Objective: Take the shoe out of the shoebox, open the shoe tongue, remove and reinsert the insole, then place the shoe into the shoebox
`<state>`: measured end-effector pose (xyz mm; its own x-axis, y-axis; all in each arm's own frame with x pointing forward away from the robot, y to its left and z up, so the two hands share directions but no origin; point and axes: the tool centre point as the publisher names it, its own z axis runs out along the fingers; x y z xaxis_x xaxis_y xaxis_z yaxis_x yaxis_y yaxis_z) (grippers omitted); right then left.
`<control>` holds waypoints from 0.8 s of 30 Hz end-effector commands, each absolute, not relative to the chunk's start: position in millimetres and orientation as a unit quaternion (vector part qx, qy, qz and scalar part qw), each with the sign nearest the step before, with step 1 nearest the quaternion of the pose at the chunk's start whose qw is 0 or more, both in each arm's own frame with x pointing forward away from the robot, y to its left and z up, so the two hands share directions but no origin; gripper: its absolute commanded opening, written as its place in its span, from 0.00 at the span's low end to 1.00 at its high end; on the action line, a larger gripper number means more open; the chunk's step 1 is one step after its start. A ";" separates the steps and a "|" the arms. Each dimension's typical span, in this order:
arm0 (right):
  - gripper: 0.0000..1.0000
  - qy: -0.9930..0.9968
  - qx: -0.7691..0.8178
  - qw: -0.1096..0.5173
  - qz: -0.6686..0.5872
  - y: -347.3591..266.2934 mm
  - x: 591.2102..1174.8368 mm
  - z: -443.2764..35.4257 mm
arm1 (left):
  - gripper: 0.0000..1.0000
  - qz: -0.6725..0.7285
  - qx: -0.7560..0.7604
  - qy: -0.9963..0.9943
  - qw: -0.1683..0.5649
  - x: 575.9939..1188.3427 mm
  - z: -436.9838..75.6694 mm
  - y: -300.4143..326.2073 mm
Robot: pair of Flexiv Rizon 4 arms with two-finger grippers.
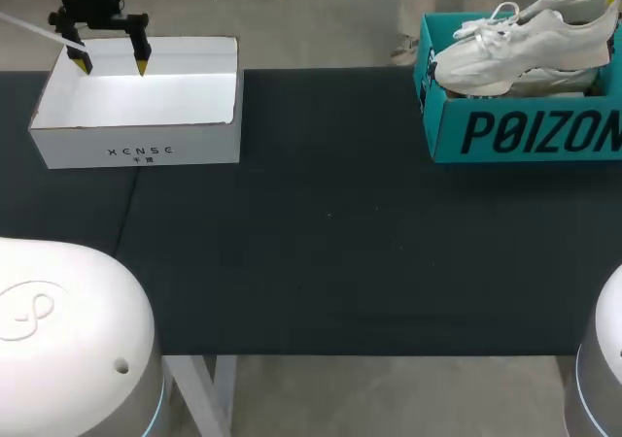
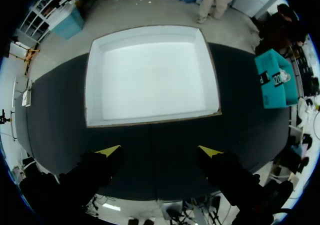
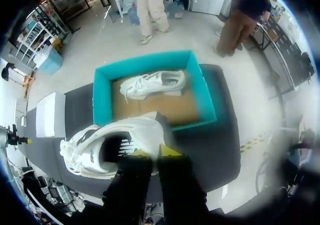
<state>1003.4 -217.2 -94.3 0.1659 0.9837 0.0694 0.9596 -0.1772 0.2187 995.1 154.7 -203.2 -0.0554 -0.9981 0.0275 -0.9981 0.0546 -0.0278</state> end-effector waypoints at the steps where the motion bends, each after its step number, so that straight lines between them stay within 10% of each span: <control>1: 0.00 0.632 0.760 0.095 0.119 -190.5 938.9 -112.7 | 1.00 0.019 0.687 -0.726 0.000 994.7 -202.7 154.6; 24: 0.00 0.602 0.791 0.023 0.106 -82.1 810.0 -229.8 | 1.00 0.019 0.687 -0.726 0.000 994.7 -202.7 154.6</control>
<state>822.1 -91.3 -211.9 0.2510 0.9595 0.1280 0.9629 -0.2611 0.0688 995.1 154.7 -203.1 -0.0555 -0.9981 0.0274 -0.9981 0.0548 -0.0279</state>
